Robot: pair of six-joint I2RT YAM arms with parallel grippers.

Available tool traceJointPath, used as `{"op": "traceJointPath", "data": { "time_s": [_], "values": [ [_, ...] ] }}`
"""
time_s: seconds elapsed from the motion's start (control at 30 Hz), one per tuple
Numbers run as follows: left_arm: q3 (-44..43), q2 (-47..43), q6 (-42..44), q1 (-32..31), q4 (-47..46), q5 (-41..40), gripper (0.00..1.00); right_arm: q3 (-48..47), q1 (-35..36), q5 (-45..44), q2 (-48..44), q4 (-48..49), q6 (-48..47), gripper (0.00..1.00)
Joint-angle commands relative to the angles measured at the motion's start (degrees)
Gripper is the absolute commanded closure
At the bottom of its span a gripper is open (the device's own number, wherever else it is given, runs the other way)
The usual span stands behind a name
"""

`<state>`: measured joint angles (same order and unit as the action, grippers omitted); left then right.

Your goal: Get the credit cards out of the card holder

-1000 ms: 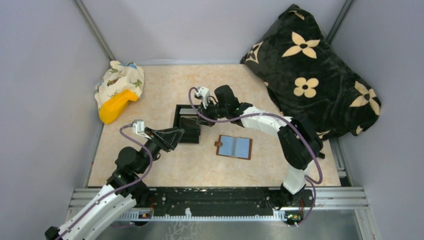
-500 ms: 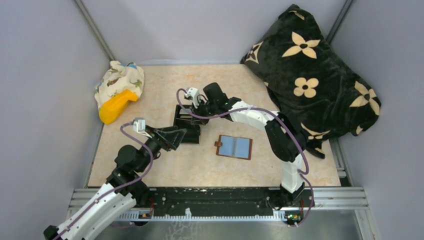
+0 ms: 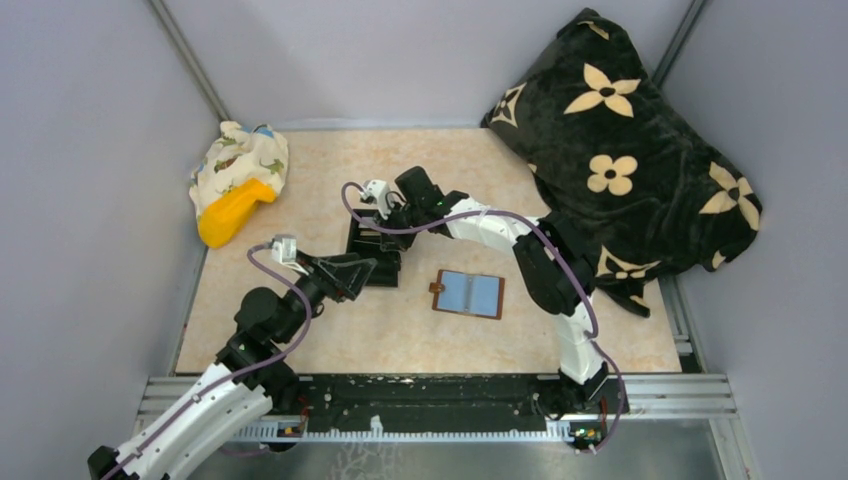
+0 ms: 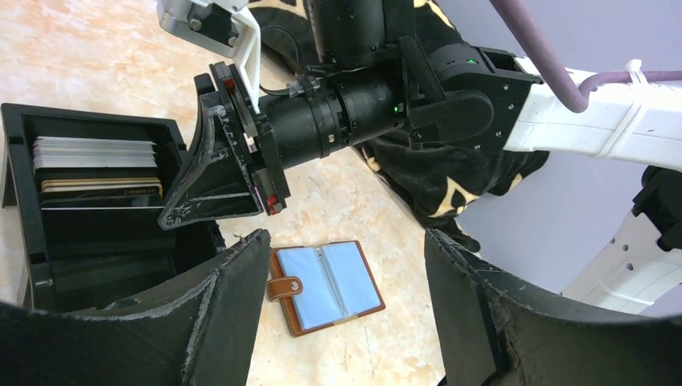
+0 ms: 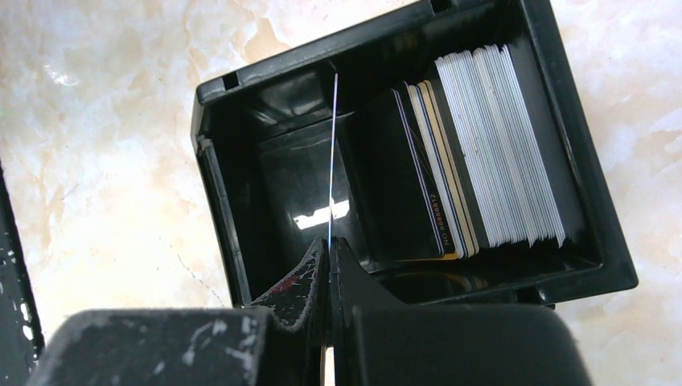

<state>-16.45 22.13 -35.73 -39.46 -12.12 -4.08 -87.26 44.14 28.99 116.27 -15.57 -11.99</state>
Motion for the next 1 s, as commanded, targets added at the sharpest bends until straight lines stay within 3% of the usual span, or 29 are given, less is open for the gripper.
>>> {"op": "traceJointPath", "data": {
  "time_s": [0.0, 0.47, 0.6, 0.97],
  "values": [
    [0.54, -0.01, 0.69, 0.35, -2.38, 0.98, 0.24, -3.21, 0.77, -0.40, 0.91, -0.46, -1.42, 1.00],
    [0.36, -0.56, 1.27, 0.44, -1.59, 1.08, 0.22, -3.24, 1.60, -3.68, 1.18, -0.32, -1.64, 0.99],
    [0.45, -0.59, 1.26, 0.44, -1.59, 1.24, 0.22, -2.74, 1.84, -4.73, 0.78, 0.43, -1.46, 0.82],
    [0.62, -0.81, 1.27, 0.40, -1.80, 1.57, 0.22, -0.24, 1.96, -6.90, -1.99, 3.54, -1.07, 0.80]
  ]
}}
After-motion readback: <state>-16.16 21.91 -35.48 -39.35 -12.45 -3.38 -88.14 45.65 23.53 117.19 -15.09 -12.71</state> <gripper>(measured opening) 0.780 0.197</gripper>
